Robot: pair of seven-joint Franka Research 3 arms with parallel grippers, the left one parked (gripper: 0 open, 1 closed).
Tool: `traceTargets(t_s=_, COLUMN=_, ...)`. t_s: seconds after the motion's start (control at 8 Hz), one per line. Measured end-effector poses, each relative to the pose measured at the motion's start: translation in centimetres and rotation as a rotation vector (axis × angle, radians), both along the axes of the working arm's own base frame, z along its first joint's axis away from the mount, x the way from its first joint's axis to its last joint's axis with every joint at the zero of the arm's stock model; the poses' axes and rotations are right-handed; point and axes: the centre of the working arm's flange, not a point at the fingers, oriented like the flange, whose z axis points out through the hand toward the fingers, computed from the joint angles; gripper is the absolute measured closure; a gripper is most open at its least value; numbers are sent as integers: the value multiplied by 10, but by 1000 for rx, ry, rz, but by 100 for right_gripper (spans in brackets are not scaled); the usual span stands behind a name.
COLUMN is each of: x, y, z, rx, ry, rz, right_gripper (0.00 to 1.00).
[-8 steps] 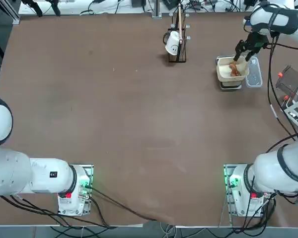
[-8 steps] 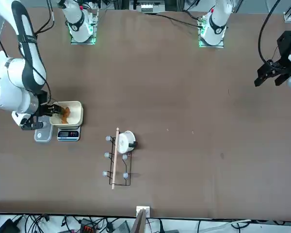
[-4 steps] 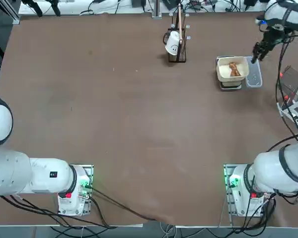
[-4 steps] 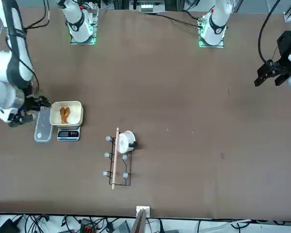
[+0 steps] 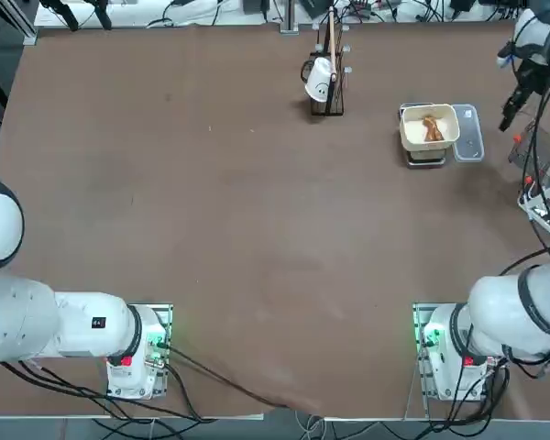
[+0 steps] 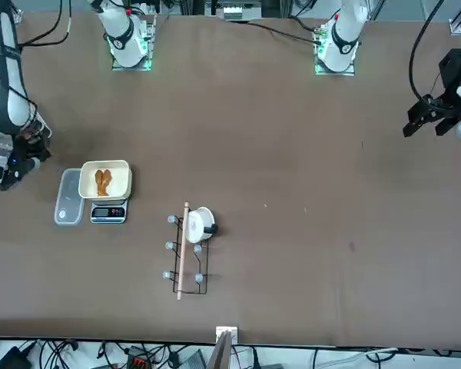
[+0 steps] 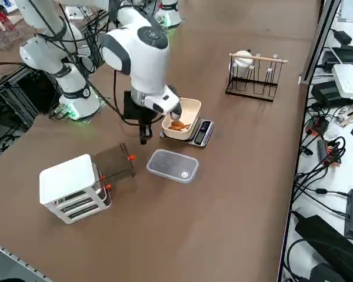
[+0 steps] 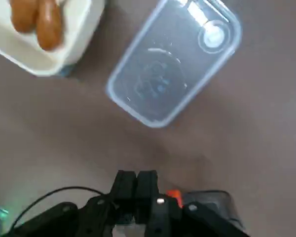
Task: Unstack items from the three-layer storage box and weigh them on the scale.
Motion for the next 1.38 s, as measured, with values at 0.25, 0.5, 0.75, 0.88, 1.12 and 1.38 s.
traceTargets(t_s=0.25, x=-5, y=4, z=-21, rx=-29, ry=-24, rz=63, right_gripper=98)
traceTargets(t_s=0.5, x=-10, y=5, z=-30, rx=-27, ry=-14, rz=70, right_gripper=98)
traceTargets(t_s=0.75, x=-18, y=-3, z=-36, rx=-32, ry=5, rz=66, right_gripper=98)
traceTargets(t_s=0.88, x=-25, y=-13, z=-39, rx=-39, ry=17, rz=60, right_gripper=98)
traceTargets(t_s=1.12, x=-36, y=-34, z=-41, rx=-42, ry=36, rz=38, right_gripper=98)
traceTargets(t_s=1.38, x=-44, y=-46, z=-39, rx=-66, ry=64, rz=42, right_gripper=98)
